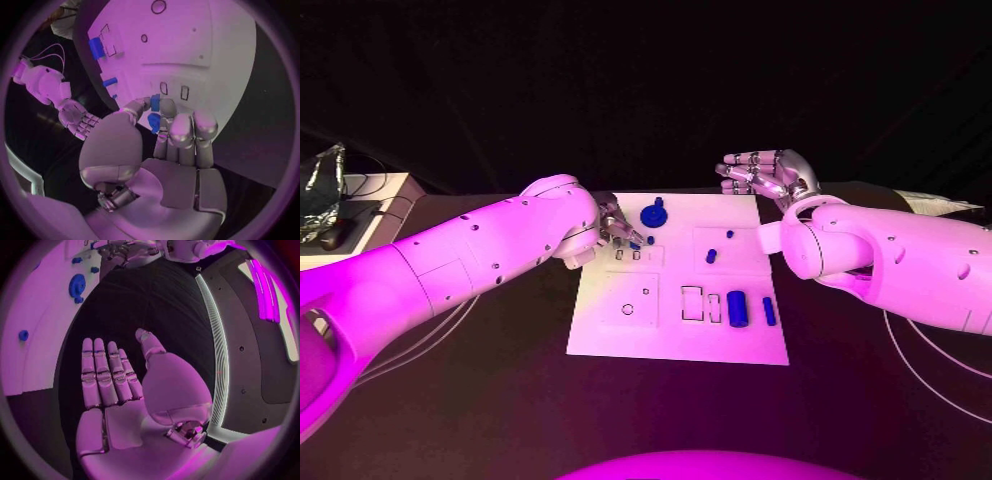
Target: Assemble the parts on the task board
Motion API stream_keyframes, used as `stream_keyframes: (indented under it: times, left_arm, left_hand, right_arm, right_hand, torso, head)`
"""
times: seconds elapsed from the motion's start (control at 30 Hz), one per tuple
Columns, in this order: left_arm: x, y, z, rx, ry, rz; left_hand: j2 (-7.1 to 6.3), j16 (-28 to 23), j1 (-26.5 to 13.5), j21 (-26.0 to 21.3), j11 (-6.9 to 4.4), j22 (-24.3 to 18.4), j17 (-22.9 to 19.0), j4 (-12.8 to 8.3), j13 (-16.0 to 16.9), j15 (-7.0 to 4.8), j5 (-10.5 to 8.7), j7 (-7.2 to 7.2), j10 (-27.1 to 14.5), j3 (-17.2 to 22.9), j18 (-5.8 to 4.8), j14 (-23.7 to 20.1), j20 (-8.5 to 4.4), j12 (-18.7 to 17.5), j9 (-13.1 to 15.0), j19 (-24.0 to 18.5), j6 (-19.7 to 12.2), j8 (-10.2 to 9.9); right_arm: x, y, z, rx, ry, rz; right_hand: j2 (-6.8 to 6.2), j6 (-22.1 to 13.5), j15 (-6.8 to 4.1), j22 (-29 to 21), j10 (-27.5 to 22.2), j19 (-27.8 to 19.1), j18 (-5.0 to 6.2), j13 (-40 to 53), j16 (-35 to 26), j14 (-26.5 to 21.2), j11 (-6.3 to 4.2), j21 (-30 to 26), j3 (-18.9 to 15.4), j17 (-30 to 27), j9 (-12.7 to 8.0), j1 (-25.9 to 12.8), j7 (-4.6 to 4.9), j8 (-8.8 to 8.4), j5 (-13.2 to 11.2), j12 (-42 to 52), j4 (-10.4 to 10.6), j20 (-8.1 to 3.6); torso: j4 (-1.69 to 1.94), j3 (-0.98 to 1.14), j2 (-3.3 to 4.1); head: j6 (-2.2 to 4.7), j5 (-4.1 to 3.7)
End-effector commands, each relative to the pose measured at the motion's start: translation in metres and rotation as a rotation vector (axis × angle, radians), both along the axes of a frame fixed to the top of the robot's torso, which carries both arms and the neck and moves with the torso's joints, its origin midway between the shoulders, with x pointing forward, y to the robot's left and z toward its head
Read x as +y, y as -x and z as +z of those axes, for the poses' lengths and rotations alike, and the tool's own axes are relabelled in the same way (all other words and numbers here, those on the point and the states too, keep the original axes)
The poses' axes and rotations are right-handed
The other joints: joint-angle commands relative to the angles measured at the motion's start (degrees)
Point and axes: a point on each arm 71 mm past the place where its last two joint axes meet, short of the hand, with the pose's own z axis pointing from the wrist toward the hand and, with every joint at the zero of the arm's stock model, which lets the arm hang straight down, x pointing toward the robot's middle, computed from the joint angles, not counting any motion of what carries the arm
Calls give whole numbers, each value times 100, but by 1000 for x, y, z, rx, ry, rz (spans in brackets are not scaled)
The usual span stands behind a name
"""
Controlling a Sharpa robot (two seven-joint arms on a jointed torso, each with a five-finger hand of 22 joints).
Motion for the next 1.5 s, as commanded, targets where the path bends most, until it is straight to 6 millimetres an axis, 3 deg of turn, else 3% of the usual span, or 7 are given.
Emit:
stream_keyframes:
  times: [0.03,0.67,1.5]
  left_arm:
    - [-2,0,-1,44,-15,-20]
    - [-10,0,-7,53,-35,-28]
    - [-4,1,-10,53,-58,-33]
  left_hand:
    - [145,35,197,9,-75,9,-16,-779,8,-14,28,-60,96,767,-94,21,1,-33,15,21,118,8]
    - [151,39,195,3,-75,22,-19,-779,18,-16,30,-59,94,766,-98,20,-5,-36,25,24,111,8]
    - [151,39,195,3,-75,22,-19,-779,18,-16,30,-59,94,766,-98,20,-5,-36,25,24,111,8]
  right_arm:
    - [2,0,0,-6,-2,16]
    - [3,0,0,-5,-3,19]
    - [3,0,0,-4,-3,20]
  right_hand:
    - [9,25,3,-8,29,-39,-48,-8,-18,-53,-1,19,33,-7,-5,-4,28,-25,26,-40,5,-13]
    - [9,24,3,-7,29,-41,-47,-7,-19,-52,0,21,41,-7,-5,-7,33,-25,33,-39,-6,-13]
    - [9,24,3,-7,29,-41,-47,-7,-19,-52,0,21,41,-7,-5,-7,33,-25,33,-39,-6,-13]
  torso:
    - [6,-4,-9]
    - [3,-7,-4]
    - [4,-9,-7]
  head:
    - [-9,-2]
    - [-21,6]
    - [-47,2]
